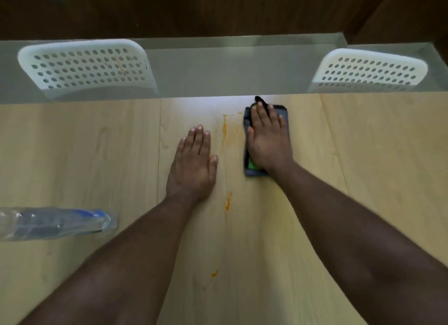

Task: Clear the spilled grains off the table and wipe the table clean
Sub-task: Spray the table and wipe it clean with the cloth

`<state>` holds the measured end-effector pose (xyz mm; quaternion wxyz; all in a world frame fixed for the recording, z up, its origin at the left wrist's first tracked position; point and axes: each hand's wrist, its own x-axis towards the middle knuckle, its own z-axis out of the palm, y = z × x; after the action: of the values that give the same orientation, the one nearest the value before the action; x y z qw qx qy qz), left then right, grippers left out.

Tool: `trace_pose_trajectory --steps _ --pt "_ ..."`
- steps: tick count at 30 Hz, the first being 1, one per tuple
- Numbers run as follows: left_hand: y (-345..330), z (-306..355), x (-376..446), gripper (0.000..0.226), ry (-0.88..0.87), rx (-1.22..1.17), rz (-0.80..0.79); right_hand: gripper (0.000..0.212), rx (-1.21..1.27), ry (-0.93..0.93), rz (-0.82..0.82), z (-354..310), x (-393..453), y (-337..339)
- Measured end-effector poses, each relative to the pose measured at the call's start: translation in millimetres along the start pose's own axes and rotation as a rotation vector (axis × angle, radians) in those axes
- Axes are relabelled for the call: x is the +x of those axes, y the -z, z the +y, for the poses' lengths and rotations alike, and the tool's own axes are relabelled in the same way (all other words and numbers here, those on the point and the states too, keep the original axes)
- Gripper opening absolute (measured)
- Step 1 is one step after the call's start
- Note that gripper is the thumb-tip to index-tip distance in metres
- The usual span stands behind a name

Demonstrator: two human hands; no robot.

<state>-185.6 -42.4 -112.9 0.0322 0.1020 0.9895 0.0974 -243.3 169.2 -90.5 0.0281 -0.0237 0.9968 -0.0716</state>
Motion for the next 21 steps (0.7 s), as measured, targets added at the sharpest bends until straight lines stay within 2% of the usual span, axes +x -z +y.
trace_pose_trajectory --steps 3,7,11,16,21 --pt "-1.5 -1.6 1.1 0.073 0.022 0.001 0.002 0.064 -0.001 0.072 0.001 -31.2 10.5 -6.5" --pt "2.0 -0.9 1.2 0.074 0.033 -0.001 -0.007 0.062 -0.030 0.269 -0.064 -27.7 -43.2 -7.7" --pt "1.8 -2.1 2.8 0.074 0.038 -0.009 -0.018 0.062 -0.013 0.150 -0.049 7.5 -48.1 -2.1" --pt "2.2 -1.4 2.5 0.074 0.038 -0.013 -0.022 0.064 -0.009 -0.006 -0.004 -6.6 36.8 1.2" --pt "2.5 -1.1 2.2 0.070 0.043 -0.033 -0.005 0.064 -0.011 0.165 -0.010 -43.6 48.3 -5.4"
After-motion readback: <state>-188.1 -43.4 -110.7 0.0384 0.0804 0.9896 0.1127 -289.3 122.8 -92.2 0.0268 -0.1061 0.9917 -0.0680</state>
